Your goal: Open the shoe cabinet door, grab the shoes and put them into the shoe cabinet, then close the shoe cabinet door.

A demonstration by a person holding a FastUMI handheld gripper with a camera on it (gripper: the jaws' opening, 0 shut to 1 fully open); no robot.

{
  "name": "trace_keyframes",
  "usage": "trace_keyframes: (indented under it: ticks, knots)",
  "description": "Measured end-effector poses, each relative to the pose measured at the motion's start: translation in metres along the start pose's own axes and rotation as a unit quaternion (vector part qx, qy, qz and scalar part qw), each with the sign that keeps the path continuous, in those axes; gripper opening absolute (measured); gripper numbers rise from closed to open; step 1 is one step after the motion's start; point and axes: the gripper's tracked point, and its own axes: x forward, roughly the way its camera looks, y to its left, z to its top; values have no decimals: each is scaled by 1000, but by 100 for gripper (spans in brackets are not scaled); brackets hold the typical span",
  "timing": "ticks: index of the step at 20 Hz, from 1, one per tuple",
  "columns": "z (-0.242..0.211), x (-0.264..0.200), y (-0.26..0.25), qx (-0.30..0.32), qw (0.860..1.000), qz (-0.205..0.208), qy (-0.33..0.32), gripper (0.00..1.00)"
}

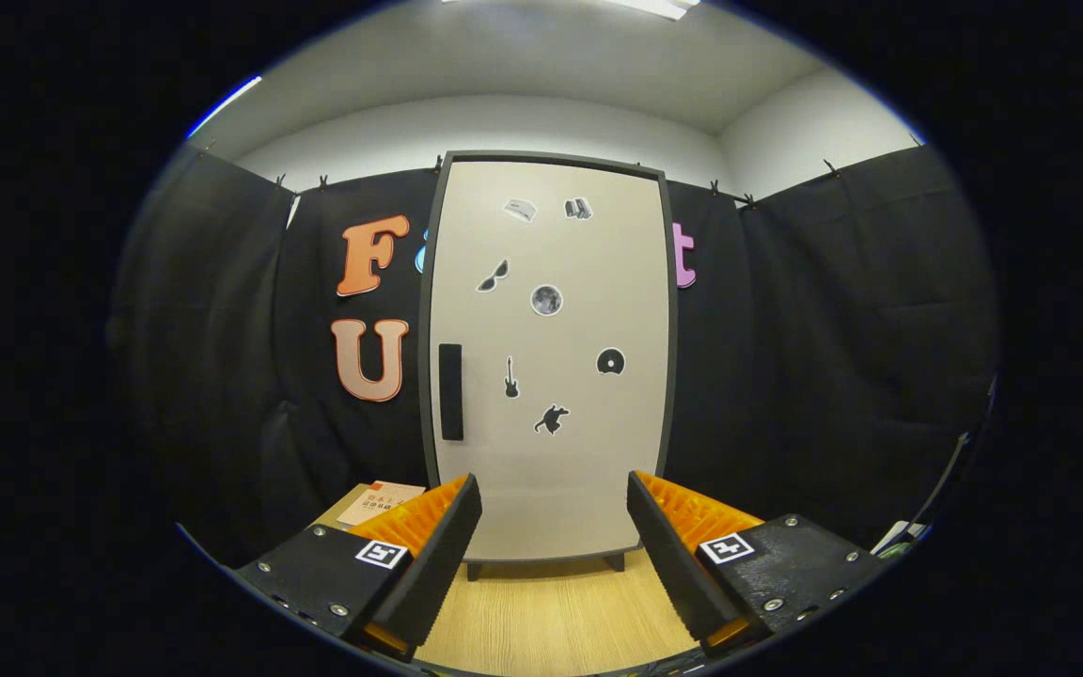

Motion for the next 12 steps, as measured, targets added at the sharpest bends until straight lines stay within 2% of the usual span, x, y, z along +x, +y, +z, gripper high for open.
trace_keyframes:
  ticks: [12]
  knots:
    - [3,-18,-1,4,1000,-3,-2,97]
